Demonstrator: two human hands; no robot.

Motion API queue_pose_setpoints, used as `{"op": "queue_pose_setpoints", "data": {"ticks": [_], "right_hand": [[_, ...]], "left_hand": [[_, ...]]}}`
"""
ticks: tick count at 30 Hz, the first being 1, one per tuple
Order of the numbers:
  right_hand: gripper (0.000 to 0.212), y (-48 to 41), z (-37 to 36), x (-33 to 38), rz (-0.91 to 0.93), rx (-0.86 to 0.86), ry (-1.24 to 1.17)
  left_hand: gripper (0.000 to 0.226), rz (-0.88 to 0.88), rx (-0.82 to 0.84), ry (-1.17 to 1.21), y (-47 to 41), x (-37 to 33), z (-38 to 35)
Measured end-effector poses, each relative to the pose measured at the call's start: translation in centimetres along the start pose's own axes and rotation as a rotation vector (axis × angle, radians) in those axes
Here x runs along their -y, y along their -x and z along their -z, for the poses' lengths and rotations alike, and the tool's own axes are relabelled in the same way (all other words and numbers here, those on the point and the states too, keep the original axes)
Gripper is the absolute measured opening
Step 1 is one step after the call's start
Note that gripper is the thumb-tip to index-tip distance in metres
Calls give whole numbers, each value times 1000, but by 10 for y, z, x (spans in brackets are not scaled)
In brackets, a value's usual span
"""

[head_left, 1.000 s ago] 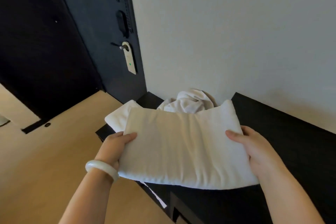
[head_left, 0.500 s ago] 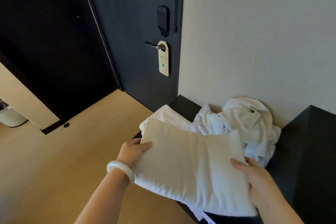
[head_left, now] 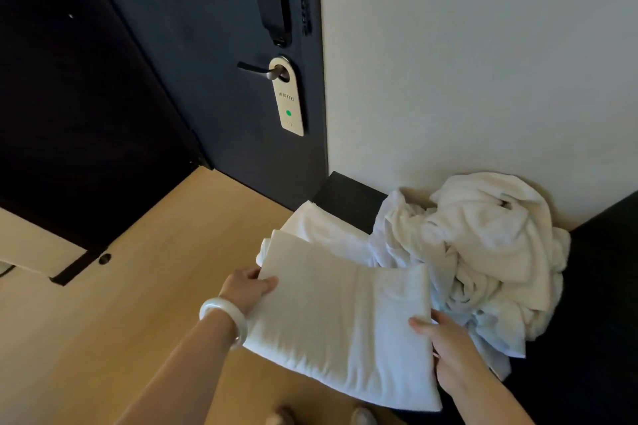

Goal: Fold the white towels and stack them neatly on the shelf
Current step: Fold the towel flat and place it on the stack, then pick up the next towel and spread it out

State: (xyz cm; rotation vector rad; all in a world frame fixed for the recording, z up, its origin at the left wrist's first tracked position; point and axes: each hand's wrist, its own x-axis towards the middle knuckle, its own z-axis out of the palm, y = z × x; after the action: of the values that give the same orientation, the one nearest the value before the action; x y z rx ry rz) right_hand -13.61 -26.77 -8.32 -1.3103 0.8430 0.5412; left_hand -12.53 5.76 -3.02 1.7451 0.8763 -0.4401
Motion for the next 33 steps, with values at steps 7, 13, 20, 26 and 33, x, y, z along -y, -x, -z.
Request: {"op": "queue_pose_setpoints", "data": {"ticks": [7, 13, 20, 26, 33], "right_hand": [[40, -30, -42, -5, -7, -92, -112], [45, -62, -68, -3, 118, -215, -208], [61, -116, -80, -39, 47, -453, -46], [47, -108, -80, -26, 55, -498, 27], [52, -98, -93, -24, 104, -648, 406]], "left_hand": [[33, 15, 151, -109, -102, -25, 13], [24, -56, 320, -72, -174, -57, 8], [48, 11, 400, -330, -241, -22, -17], [38, -37, 411, -251, -245, -24, -10], [75, -427, 172, -743, -238, -24, -31]]}}
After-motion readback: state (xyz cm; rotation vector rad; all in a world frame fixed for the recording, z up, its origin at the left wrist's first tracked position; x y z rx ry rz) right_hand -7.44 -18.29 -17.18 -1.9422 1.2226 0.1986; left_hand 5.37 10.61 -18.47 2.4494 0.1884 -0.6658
